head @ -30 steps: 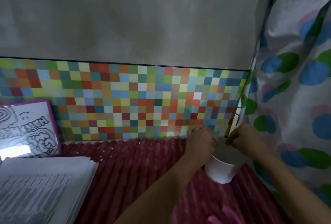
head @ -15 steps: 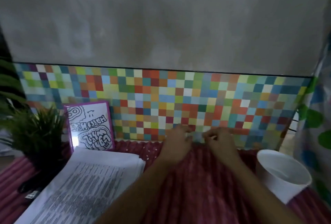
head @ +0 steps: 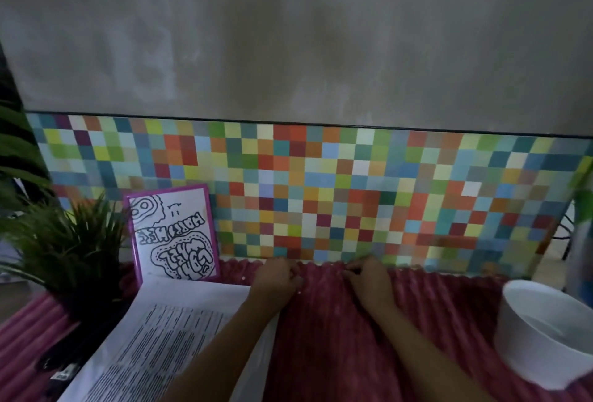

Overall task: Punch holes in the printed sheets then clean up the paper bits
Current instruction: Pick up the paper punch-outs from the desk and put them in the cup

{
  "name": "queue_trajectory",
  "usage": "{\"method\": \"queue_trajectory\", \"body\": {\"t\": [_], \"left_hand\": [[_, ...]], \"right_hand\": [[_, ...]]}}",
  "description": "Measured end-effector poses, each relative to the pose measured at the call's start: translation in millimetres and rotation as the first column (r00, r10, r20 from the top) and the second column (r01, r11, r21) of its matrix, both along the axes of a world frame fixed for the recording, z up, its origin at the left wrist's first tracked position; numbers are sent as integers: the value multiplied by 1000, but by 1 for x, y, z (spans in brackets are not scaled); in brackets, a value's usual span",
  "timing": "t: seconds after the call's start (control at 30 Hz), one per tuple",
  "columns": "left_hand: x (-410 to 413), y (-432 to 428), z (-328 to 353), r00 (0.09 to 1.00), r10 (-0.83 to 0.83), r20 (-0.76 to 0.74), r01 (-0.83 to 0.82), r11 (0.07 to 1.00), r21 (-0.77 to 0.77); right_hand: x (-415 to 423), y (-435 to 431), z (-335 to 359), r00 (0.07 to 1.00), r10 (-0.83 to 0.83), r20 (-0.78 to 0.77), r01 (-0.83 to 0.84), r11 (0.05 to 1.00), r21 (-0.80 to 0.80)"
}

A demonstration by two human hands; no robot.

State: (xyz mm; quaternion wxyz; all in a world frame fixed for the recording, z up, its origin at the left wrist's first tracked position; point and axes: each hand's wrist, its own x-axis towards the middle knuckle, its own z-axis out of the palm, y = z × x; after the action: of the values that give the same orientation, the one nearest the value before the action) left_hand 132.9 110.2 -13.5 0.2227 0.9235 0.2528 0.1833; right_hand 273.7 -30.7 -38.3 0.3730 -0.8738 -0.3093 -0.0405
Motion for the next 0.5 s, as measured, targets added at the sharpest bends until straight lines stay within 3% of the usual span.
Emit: {"method": "queue_trajectory", "body": {"t": [0.2,0.27,0.37,0.43,0.5], "left_hand": [[9,-3,-4,997,64,-43,-56,985,165],[8,-3,-2,998,44,-45,-38,990,136],[2,5,7,991,-11,130,15,1000,-25],[-6,18,20,982,14,190,2,996,-87],[-16,30,29,987,-15,160,22,999,-45]], "right_hand": [[4,11,-1,994,-104,39,107,990,-90],[8,9,-2,992,-123,-35,122,992,-40],[7,3,6,984,-148,-100,160,979,126],[-8,1,18,998,-65,-21,68,976,206],[-30,6,29,991,134,-17,-128,972,197]]}}
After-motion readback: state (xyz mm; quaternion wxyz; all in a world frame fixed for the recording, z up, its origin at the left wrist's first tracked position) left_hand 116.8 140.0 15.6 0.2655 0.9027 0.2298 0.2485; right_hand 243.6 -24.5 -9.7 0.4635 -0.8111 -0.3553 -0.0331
